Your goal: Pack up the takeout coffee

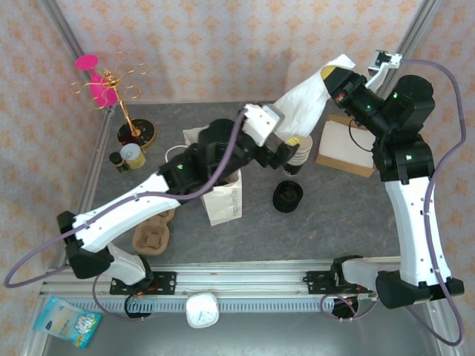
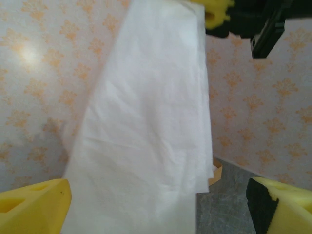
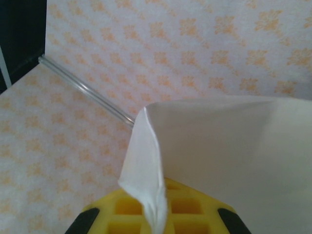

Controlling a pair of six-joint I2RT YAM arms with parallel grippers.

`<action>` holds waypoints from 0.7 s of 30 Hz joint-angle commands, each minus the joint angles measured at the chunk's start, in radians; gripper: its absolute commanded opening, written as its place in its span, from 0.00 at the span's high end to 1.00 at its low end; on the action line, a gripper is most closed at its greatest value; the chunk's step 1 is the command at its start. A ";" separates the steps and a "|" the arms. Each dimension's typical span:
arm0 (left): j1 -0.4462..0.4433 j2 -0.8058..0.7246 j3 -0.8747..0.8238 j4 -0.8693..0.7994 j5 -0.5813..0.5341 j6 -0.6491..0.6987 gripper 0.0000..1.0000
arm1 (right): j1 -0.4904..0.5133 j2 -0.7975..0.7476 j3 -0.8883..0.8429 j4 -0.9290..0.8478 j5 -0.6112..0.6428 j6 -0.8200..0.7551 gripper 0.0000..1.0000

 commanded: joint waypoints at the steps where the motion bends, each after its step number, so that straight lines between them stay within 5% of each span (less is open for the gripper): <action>1: 0.090 -0.107 -0.033 -0.018 0.173 -0.072 0.03 | 0.004 0.026 0.026 0.065 -0.183 -0.138 1.00; 8: 0.195 -0.146 -0.023 -0.126 0.313 -0.121 0.01 | 0.004 0.064 0.022 0.171 -0.472 -0.259 1.00; 21: 0.291 -0.094 -0.035 -0.053 0.576 -0.140 0.01 | 0.007 0.119 0.062 0.169 -0.709 -0.309 1.00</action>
